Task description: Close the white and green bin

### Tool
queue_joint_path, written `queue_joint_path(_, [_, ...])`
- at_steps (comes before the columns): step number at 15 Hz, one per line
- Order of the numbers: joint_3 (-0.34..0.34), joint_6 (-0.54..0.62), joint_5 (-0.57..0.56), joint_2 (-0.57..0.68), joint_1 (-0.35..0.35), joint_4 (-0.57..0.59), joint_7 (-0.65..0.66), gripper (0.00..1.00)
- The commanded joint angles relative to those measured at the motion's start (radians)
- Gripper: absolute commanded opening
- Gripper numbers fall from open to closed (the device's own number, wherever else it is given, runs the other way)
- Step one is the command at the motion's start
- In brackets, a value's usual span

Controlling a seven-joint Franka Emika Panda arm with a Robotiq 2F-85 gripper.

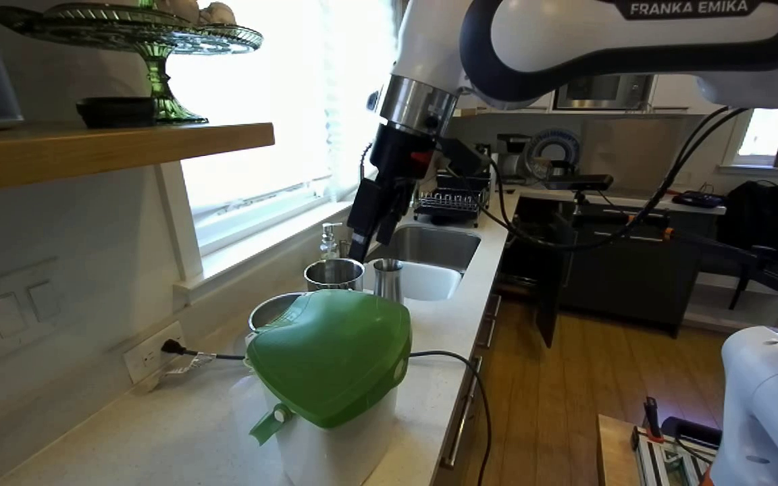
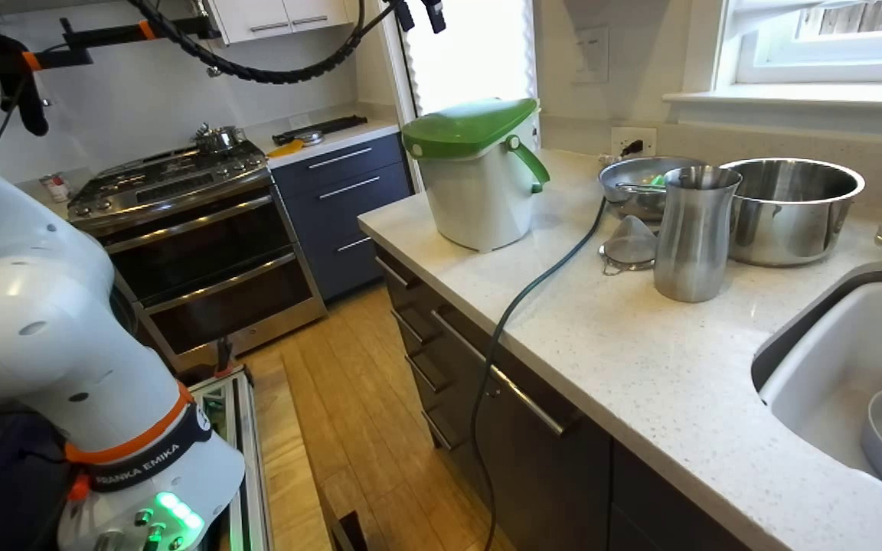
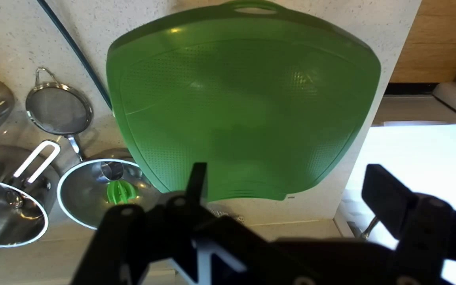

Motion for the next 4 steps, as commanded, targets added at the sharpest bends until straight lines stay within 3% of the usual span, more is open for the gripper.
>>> queue_joint_path(1, [0.0, -0.003, -0.001, 0.003, 0.0, 0.008, 0.001, 1.0])
queue_joint_path(4, [0.001, -0.003, -0.001, 0.004, 0.001, 0.011, 0.001, 1.0])
